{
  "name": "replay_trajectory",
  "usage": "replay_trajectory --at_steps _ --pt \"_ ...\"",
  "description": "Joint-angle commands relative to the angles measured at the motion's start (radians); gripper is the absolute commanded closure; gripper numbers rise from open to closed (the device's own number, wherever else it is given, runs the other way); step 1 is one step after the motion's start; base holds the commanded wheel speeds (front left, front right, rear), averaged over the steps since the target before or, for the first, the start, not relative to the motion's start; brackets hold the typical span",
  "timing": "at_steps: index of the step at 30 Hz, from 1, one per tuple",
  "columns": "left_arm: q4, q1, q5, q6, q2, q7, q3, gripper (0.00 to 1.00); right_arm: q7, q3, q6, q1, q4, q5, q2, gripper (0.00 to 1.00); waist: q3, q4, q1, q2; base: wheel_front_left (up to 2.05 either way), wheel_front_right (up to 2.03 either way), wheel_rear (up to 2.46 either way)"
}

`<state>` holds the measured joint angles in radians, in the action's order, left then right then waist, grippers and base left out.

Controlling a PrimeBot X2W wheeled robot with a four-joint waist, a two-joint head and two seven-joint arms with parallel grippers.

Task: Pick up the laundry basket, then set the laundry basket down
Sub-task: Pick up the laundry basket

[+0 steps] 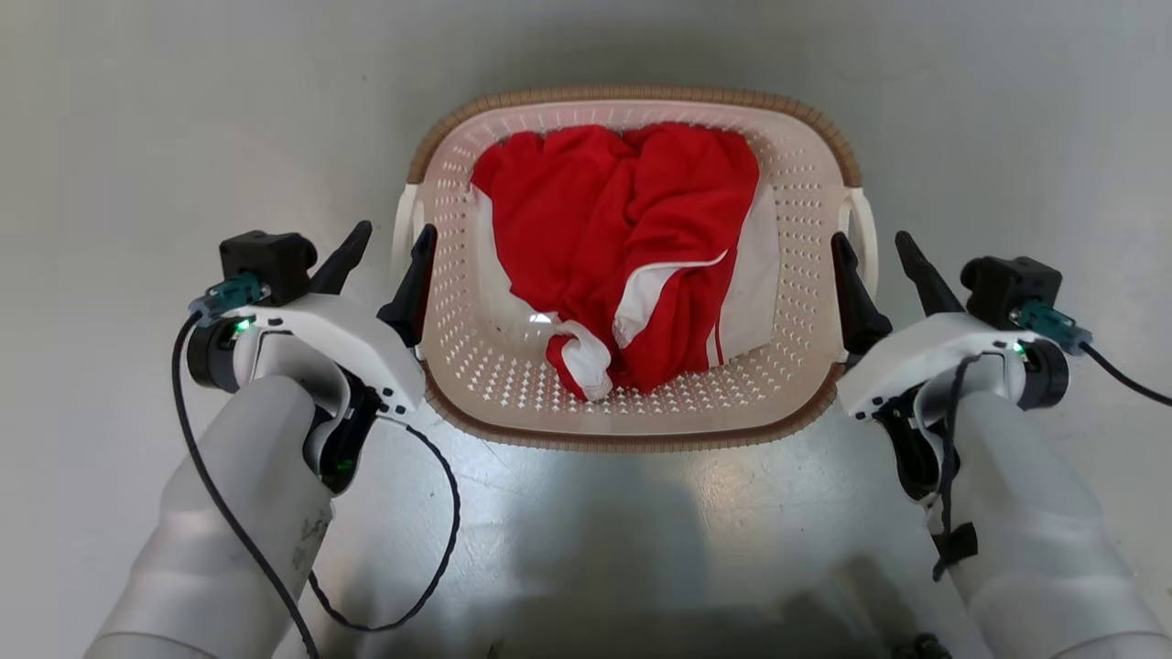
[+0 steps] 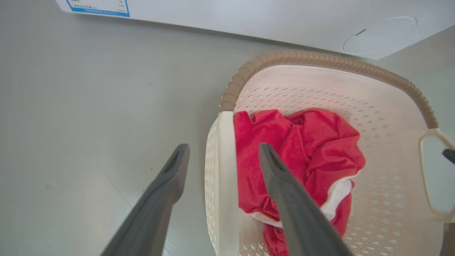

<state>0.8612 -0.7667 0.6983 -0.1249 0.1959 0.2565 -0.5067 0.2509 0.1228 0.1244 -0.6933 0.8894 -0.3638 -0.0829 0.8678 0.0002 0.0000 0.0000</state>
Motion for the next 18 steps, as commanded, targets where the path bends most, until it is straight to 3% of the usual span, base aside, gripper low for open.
replay_trajectory --at_steps 1,10,11,12,13,14,15,16,17,18 --pt "0.005 -0.004 0.016 -0.006 0.032 0.005 0.006 0.0 0.011 0.027 0.006 0.018 0.001 -0.007 0.015 0.0 0.018 -0.002 0.0 0.0 0.0 0.0 0.0" --pt "0.077 -0.062 0.127 -0.006 0.034 0.005 -0.124 0.0 0.011 0.052 0.006 -0.027 0.053 -0.017 0.018 0.0 0.052 0.003 0.0 0.0 0.0 0.0 0.0" --pt "0.079 -0.065 0.137 -0.006 0.035 0.005 -0.134 0.0 0.011 0.053 0.006 -0.03 0.058 -0.019 0.018 0.04 0.053 0.004 0.0 0.0 0.0 0.0 0.0" --pt "0.081 -0.068 0.147 -0.006 0.036 0.005 -0.143 0.09 0.011 0.054 0.006 -0.032 0.062 -0.021 0.019 0.34 0.054 0.005 0.0 0.0 0.0 0.0 0.0" --pt "0.081 -0.07 0.156 -0.006 0.037 0.005 -0.152 0.4 0.011 0.055 0.006 -0.034 0.065 -0.023 0.019 0.57 0.055 0.006 0.0 0.0 0.0 0.0 0.0" --pt "0.082 -0.072 0.166 -0.006 0.039 0.005 -0.161 0.56 0.011 0.057 0.006 -0.036 0.068 -0.024 0.019 0.73 0.055 0.006 0.0 0.0 0.0 0.0 0.0" --pt "0.082 -0.074 0.175 -0.006 0.04 0.005 -0.171 0.64 0.011 0.059 0.006 -0.037 0.071 -0.026 0.019 1.0 0.055 0.006 0.0 0.0 0.0 0.0 0.0" --pt "0.082 -0.075 0.183 -0.006 0.041 0.005 -0.18 0.75 0.011 0.061 0.006 -0.038 0.075 -0.03 0.02 1.0 0.055 0.005 0.0 0.0 0.0 0.0 0.0" --pt "0.081 -0.077 0.192 -0.006 0.043 0.005 -0.189 1.0 0.011 0.063 0.006 -0.039 0.079 -0.033 0.02 1.0 0.054 0.005 0.0 0.0 0.0 0.0 0.0" --pt "0.079 -0.077 0.201 -0.006 0.045 0.005 -0.199 1.0 0.011 0.065 0.006 -0.041 0.083 -0.036 0.021 1.0 0.053 0.004 0.0 0.0 0.0 0.0 0.0"
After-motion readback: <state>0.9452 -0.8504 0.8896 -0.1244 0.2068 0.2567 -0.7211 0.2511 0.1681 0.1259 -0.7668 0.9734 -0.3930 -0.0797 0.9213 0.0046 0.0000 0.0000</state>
